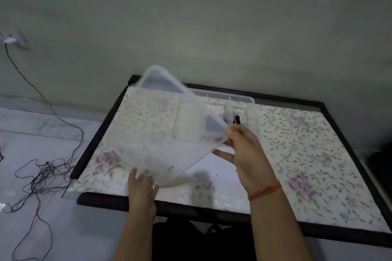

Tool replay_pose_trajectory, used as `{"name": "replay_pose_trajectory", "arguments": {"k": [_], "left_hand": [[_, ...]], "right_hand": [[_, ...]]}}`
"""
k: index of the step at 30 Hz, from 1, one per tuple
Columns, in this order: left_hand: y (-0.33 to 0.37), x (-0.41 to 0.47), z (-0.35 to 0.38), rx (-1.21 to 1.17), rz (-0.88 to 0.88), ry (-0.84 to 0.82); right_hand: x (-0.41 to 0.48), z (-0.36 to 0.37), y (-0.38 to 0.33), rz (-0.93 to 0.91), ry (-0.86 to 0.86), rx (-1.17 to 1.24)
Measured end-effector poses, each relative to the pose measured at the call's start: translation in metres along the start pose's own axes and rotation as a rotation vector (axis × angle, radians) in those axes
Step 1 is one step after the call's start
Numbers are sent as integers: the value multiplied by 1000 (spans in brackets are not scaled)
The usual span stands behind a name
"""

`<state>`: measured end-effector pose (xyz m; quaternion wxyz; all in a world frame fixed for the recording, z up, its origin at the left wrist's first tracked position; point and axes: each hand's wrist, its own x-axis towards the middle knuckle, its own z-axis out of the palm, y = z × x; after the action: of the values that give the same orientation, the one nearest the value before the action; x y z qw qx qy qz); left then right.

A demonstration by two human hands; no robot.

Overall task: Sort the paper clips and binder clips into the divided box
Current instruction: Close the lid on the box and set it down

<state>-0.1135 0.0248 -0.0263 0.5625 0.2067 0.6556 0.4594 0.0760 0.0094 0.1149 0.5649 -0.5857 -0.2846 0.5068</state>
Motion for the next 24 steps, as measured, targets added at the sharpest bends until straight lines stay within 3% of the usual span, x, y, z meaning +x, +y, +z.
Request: {"name": "replay_pose_trajectory", "arguments": {"k": [4,8,15,24], "left_hand": [[7,-10,7,64,124,58],[17,-15,25,100,230,-13],[52,22,87,240,406,-72],[58,77,144,440,522,-10]], "right_hand": [[22,-44,37,55,370,25],[39,-70,77,7,588,-191],[98,-100,96,-144,710,-443],[172,-106,89,-139,710,-551]]}}
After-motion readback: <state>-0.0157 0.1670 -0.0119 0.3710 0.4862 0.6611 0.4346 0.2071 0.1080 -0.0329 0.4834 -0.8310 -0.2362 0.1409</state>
